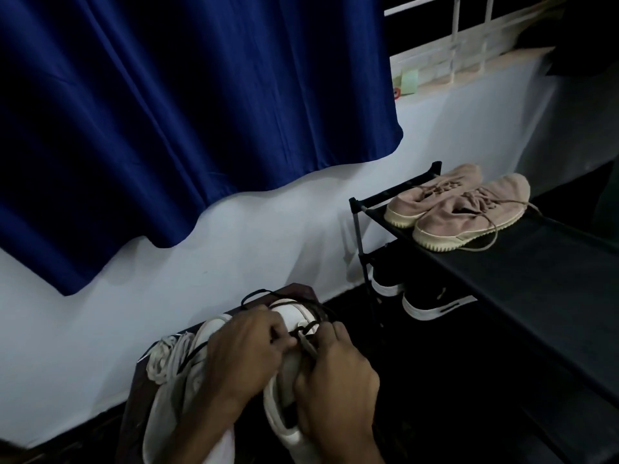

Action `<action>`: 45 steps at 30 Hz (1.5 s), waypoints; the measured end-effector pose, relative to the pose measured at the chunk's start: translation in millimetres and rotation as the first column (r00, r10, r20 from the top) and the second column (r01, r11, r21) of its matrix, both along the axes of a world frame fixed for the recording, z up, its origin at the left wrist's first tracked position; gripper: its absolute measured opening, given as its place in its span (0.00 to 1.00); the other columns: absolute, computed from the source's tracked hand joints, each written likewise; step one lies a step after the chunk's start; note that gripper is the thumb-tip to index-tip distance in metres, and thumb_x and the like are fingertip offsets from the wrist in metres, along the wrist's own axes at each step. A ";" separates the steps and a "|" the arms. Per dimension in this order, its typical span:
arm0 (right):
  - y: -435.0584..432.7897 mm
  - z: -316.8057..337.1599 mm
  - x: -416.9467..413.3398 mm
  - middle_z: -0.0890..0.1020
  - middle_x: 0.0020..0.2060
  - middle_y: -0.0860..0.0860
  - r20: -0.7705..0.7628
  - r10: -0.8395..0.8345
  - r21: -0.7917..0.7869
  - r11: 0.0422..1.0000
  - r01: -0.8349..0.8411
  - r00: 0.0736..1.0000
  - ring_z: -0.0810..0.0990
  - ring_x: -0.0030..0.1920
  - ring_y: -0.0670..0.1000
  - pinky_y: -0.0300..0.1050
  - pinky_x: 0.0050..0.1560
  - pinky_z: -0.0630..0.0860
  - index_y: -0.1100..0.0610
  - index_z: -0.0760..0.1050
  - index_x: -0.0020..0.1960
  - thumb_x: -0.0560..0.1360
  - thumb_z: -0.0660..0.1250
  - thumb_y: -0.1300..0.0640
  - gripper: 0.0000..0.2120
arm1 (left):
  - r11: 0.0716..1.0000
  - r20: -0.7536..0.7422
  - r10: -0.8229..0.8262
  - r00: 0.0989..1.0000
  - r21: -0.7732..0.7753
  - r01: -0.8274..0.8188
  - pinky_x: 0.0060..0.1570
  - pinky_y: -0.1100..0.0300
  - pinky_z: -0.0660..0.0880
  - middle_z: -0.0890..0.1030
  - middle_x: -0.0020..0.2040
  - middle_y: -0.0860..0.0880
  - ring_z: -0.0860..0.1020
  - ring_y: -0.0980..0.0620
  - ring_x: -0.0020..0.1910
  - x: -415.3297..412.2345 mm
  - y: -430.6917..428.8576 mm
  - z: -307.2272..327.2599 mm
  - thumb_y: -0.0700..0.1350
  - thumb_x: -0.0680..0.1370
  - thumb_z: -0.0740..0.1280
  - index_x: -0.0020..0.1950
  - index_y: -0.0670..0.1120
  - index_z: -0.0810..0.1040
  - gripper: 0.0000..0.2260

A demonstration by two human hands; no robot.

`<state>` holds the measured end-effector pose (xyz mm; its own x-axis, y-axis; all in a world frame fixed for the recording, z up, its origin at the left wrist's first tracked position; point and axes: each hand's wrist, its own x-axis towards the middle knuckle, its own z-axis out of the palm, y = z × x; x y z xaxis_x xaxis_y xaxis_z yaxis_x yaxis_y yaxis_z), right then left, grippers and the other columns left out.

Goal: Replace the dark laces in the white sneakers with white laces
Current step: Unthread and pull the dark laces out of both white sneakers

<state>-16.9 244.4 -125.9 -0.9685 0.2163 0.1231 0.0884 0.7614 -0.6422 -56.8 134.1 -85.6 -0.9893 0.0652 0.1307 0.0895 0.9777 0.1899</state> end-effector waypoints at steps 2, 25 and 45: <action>-0.2 -3.7 1.0 0.72 0.48 0.45 -0.017 -0.017 0.003 1.000 0.017 1.000 0.81 0.42 0.52 0.47 0.31 0.63 0.49 0.67 0.47 0.67 0.58 0.47 0.10 | 0.981 0.054 0.047 0.997 0.188 -0.056 0.43 0.57 0.73 0.80 0.39 0.57 0.78 0.57 0.41 -5.5 -23.3 5.6 0.52 0.69 0.76 0.32 0.53 0.77 0.11; -7.7 -11.7 26.2 0.76 0.40 0.47 -0.179 -0.040 0.082 0.995 0.055 0.983 0.78 0.37 0.51 0.44 0.17 0.67 0.45 0.78 0.37 0.67 0.58 0.42 0.12 | 0.992 -0.007 -0.047 0.999 -0.120 0.046 0.48 0.56 0.73 0.80 0.51 0.53 0.79 0.51 0.53 -4.7 6.8 -13.1 0.50 0.77 0.65 0.46 0.53 0.80 0.05; -12.1 -12.1 25.5 0.76 0.37 0.49 -0.227 -0.105 0.016 0.994 0.112 0.968 0.76 0.24 0.52 0.45 0.18 0.66 0.53 0.75 0.35 0.66 0.54 0.46 0.14 | 0.992 0.106 -0.096 0.990 -0.067 0.103 0.55 0.58 0.72 0.80 0.55 0.57 0.77 0.54 0.58 8.5 0.2 3.0 0.49 0.74 0.69 0.53 0.55 0.80 0.08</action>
